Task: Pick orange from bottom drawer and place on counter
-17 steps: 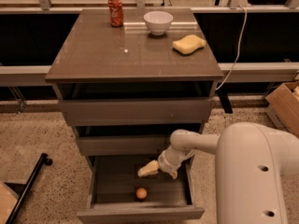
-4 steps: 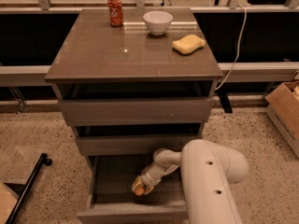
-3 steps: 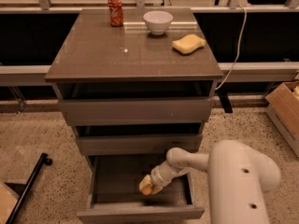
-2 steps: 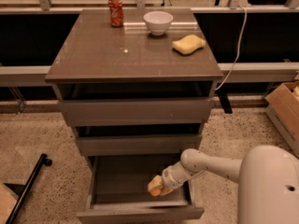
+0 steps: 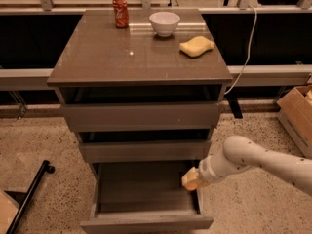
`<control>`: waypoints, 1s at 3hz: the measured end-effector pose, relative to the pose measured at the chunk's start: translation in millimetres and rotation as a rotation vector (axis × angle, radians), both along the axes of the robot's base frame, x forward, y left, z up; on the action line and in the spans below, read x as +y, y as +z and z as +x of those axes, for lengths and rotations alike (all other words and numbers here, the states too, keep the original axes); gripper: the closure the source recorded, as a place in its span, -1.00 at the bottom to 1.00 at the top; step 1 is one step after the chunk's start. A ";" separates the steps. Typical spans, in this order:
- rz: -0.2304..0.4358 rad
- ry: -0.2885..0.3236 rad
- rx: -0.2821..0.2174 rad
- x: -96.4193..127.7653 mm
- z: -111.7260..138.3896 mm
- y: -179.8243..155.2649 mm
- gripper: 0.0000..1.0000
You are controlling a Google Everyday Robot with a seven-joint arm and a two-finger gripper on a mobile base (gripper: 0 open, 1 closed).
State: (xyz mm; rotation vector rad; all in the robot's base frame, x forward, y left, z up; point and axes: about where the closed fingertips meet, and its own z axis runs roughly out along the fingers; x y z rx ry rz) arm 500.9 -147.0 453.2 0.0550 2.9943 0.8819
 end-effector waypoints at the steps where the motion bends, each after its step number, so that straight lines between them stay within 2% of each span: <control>1: -0.070 0.015 -0.051 -33.5 27.1 58.3 1.00; 2: -0.170 -0.008 -0.124 -63.8 58.2 126.5 1.00; 3: -0.295 -0.029 -0.223 -72.1 85.1 212.3 1.00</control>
Offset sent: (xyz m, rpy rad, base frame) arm 0.1056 -0.1113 0.2411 -0.3187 -0.2444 -0.0600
